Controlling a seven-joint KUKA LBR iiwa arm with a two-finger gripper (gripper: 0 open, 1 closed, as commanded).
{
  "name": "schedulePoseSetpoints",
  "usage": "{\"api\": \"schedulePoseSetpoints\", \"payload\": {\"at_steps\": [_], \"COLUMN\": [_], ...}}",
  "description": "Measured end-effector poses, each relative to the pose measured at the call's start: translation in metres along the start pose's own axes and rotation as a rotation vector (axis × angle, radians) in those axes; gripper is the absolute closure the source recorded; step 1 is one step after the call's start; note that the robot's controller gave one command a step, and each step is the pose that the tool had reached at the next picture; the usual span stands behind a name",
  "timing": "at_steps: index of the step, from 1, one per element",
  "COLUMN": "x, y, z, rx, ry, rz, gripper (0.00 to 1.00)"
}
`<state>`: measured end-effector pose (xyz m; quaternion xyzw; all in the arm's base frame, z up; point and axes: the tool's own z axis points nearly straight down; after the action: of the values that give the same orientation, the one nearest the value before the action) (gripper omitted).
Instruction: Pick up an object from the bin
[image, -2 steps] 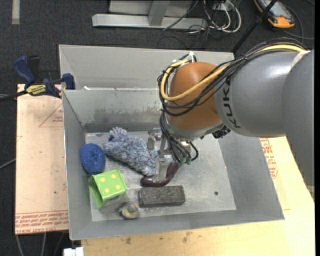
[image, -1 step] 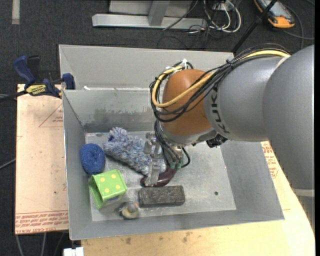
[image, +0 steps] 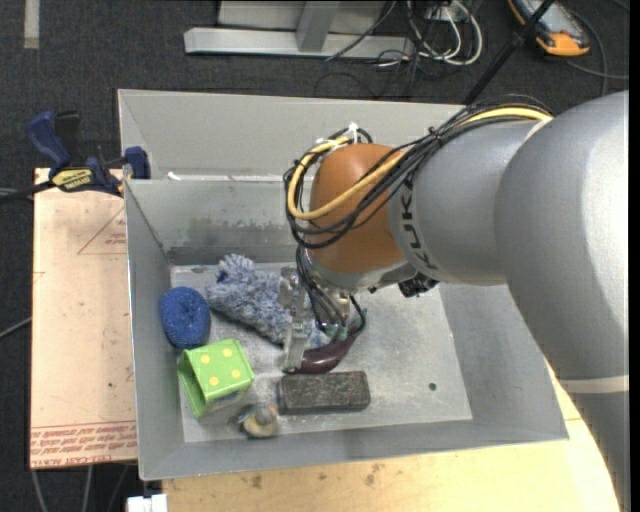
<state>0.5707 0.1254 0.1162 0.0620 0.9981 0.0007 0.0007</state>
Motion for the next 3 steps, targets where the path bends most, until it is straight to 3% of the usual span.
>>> {"api": "schedulePoseSetpoints", "payload": {"at_steps": [1,2,3], "x": [0.000,-0.007,-0.010], "y": [0.001,0.005,-0.005], "z": [0.005,-0.037,-0.061], "rx": [0.000,0.003,-0.004], "ry": [-0.001,0.008,-0.014], "rz": [-0.014,0.007,-0.093], "gripper": [0.00,0.00,0.00]}}
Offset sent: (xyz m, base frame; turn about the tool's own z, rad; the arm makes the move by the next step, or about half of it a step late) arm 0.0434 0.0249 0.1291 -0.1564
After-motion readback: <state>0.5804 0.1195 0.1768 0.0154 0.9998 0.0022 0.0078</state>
